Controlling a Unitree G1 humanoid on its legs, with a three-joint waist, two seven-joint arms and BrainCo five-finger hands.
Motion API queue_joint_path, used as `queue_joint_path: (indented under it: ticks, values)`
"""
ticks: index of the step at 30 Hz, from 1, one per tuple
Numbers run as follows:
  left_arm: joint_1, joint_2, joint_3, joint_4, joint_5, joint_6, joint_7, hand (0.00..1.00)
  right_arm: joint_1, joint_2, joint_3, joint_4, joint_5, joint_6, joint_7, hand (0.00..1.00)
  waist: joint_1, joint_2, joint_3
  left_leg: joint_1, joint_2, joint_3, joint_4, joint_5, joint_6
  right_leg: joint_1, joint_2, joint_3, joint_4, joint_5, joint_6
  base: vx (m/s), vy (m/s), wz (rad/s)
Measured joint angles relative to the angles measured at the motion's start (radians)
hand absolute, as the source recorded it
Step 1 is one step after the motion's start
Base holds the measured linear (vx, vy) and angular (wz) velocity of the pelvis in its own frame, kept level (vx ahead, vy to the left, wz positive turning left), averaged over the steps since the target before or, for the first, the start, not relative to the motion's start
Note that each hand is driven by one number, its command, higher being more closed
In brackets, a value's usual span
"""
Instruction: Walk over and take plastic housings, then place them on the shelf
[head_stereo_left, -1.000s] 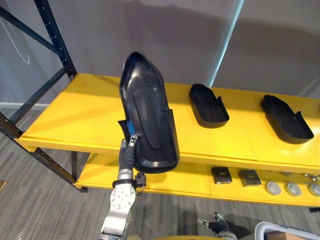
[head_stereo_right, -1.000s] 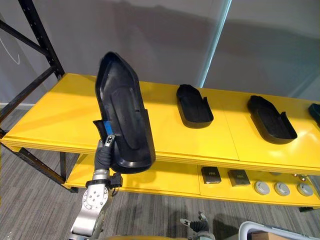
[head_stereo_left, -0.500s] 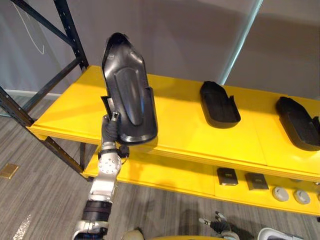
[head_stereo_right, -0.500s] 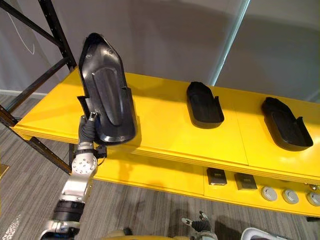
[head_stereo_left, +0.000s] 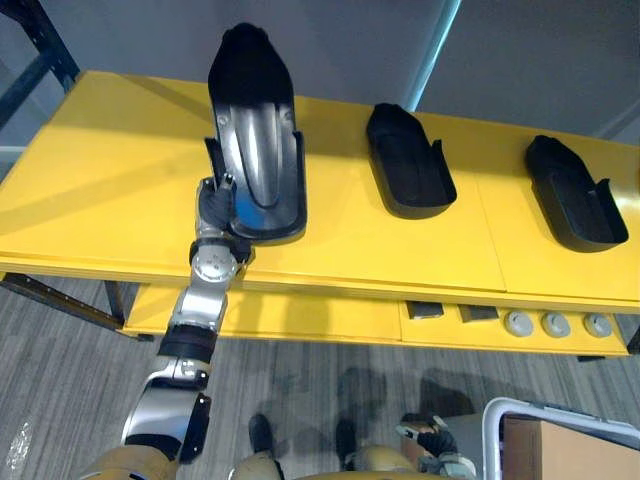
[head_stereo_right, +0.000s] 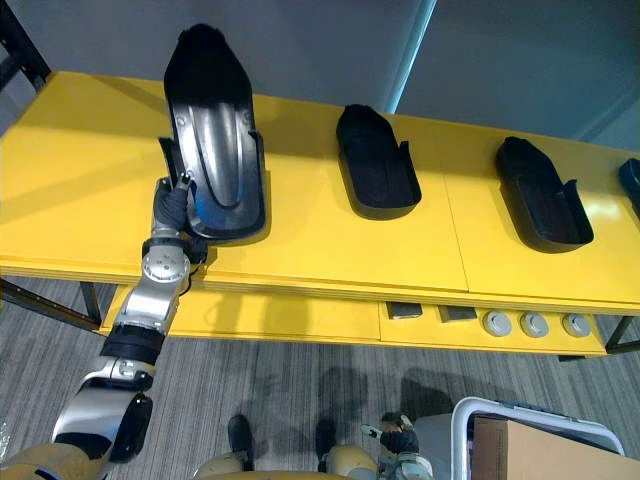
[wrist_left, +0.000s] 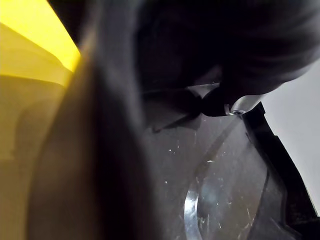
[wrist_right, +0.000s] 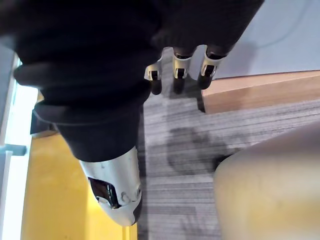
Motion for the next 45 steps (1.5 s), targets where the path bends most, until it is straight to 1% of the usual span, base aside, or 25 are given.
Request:
queue_joint_path:
  ticks: [2,3,4,8,10,14,19,21,22,24,25,27,31,36,39,41,44,45]
  values:
    - [-0.039,0.001,0.001,0.033,0.001,0.002,0.0,1.0,0.0,0.0,0.001,-0.008,0.0,-0.003,-0.001,0.0,0.0,0.0,0.013,-0.004,0.004,0.0,0.0,0.001,-0.002,-0.002,0.004,0.003,-0.004,0.006,0.0,0.01,-0.01,-0.02]
    - [-0.06,0.001,0.001,0.051,0.008,0.012,0.001,1.0,0.0,0.0,0.002,-0.017,0.0,-0.006,-0.001,0.0,0.001,0.0,0.02,-0.005,0.005,0.0,0.0,0.001,-0.002,-0.002,0.005,0.005,-0.004,0.006,0.0,0.0,0.0,0.0]
    - [-0.073,0.001,0.002,0.064,0.018,0.02,0.001,0.0,0.0,0.0,0.005,-0.023,0.0,-0.007,-0.002,0.0,0.002,0.002,0.027,-0.005,0.005,0.0,0.0,0.001,-0.002,-0.003,0.005,0.006,-0.004,0.006,0.0,0.0,0.0,0.0]
    - [-0.114,-0.001,0.011,0.088,0.038,0.031,0.016,0.0,-0.001,-0.001,0.021,-0.037,0.0,-0.009,-0.002,0.0,0.007,0.008,0.034,-0.018,0.006,0.001,0.001,0.004,-0.005,-0.017,0.005,0.009,-0.002,0.011,-0.001,-0.01,-0.012,-0.03]
    - [-0.137,-0.005,0.026,0.117,0.04,0.039,0.021,0.0,-0.001,-0.002,0.021,-0.041,0.001,-0.018,-0.002,0.0,0.007,0.016,0.04,-0.018,0.01,0.002,0.005,0.004,-0.005,-0.017,0.008,0.009,-0.003,0.021,-0.004,-0.03,-0.01,-0.04]
    - [-0.141,-0.009,0.043,0.134,0.041,0.051,0.041,0.0,0.0,-0.003,0.022,-0.042,0.001,-0.019,-0.002,0.0,0.008,0.018,0.042,-0.024,0.009,0.001,0.017,0.004,-0.005,-0.017,0.006,0.011,-0.003,0.023,-0.004,-0.05,-0.005,-0.01]
    - [-0.14,-0.011,0.108,0.148,0.041,0.058,0.046,0.0,-0.001,-0.012,0.023,-0.046,0.002,-0.025,-0.003,0.0,0.016,0.034,0.054,-0.026,0.015,-0.002,0.016,0.006,-0.002,-0.015,0.005,0.014,-0.009,0.023,-0.004,-0.07,-0.025,0.0]
    - [-0.14,-0.011,0.119,0.148,0.04,0.058,0.048,0.0,0.0,-0.016,0.022,-0.046,0.001,-0.025,-0.003,0.0,0.025,0.038,0.057,-0.018,0.013,-0.002,-0.006,0.025,0.003,-0.013,0.006,0.013,-0.016,0.023,-0.004,-0.04,-0.03,0.04]
    - [-0.14,-0.011,0.125,0.148,0.039,0.058,0.05,0.0,0.0,-0.018,0.022,-0.046,0.001,-0.025,-0.003,0.0,0.026,0.039,0.058,-0.015,0.013,-0.005,-0.019,0.032,-0.002,-0.013,0.007,0.009,-0.018,0.023,-0.004,-0.04,-0.041,0.1]
    - [-0.126,-0.016,0.151,0.144,0.037,0.059,0.066,0.0,0.0,-0.022,0.022,-0.044,0.001,-0.025,-0.003,0.0,0.027,0.042,0.06,0.004,0.007,-0.016,-0.053,0.057,0.001,-0.004,0.01,-0.002,-0.021,0.024,-0.005,-0.03,-0.04,0.14]
    - [-0.123,-0.019,0.157,0.142,0.037,0.059,0.068,0.0,0.0,-0.023,0.022,-0.043,0.001,-0.025,-0.003,0.0,0.027,0.043,0.06,0.008,0.004,-0.018,-0.055,0.059,-0.001,0.001,0.009,-0.004,-0.023,0.024,-0.005,0.0,-0.007,0.1]
    - [-0.066,-0.032,0.19,0.086,0.036,0.062,0.09,0.0,-0.001,-0.025,0.022,-0.036,0.001,-0.025,-0.003,0.0,0.029,0.044,0.061,0.028,0.003,-0.021,-0.068,0.064,-0.001,0.019,0.009,-0.004,-0.029,0.023,-0.005,0.02,-0.002,0.04]
    - [-0.001,-0.031,0.234,0.006,0.037,0.065,0.119,0.0,0.0,-0.026,0.021,-0.031,0.001,-0.024,-0.002,0.0,0.033,0.044,0.061,0.031,-0.002,-0.028,-0.086,0.077,-0.001,0.021,0.009,-0.01,-0.036,0.023,-0.005,0.02,-0.01,0.05]
    - [0.057,-0.028,0.247,-0.083,0.038,0.066,0.127,0.0,-0.001,-0.03,0.022,-0.022,0.001,-0.02,0.003,0.0,0.035,0.045,0.061,0.045,-0.003,-0.037,-0.086,0.077,-0.001,0.042,0.009,-0.016,-0.039,0.023,-0.005,0.02,-0.006,0.07]
    - [0.071,-0.022,0.242,-0.154,0.037,0.045,0.126,0.0,-0.001,-0.031,0.022,-0.017,0.001,-0.021,0.004,0.0,0.036,0.045,0.062,0.045,-0.004,-0.041,-0.088,0.078,-0.001,0.042,0.01,-0.017,-0.039,0.023,-0.005,0.0,-0.002,0.02]
    - [0.106,-0.007,0.204,-0.261,0.037,0.022,0.128,0.0,-0.001,-0.031,0.022,-0.017,0.002,-0.025,0.005,0.0,0.035,0.046,0.062,0.05,-0.005,-0.041,-0.107,0.088,-0.002,0.038,0.011,-0.017,-0.04,0.023,-0.005,0.0,0.0,0.0]
    - [0.202,-0.016,0.143,-0.445,0.038,-0.041,0.131,0.0,-0.002,-0.031,0.022,-0.012,0.007,-0.028,0.005,0.0,0.035,0.046,0.062,0.051,-0.006,-0.042,-0.108,0.089,-0.002,0.04,0.01,-0.017,-0.04,0.023,-0.005,0.0,0.0,0.0]
    - [0.25,-0.04,0.13,-0.504,0.039,-0.062,0.131,0.0,-0.004,-0.031,0.021,-0.007,0.011,-0.03,0.005,0.0,0.035,0.046,0.062,0.051,-0.006,-0.042,-0.108,0.089,-0.002,0.04,0.01,-0.017,-0.04,0.023,-0.005,0.0,0.0,0.0]
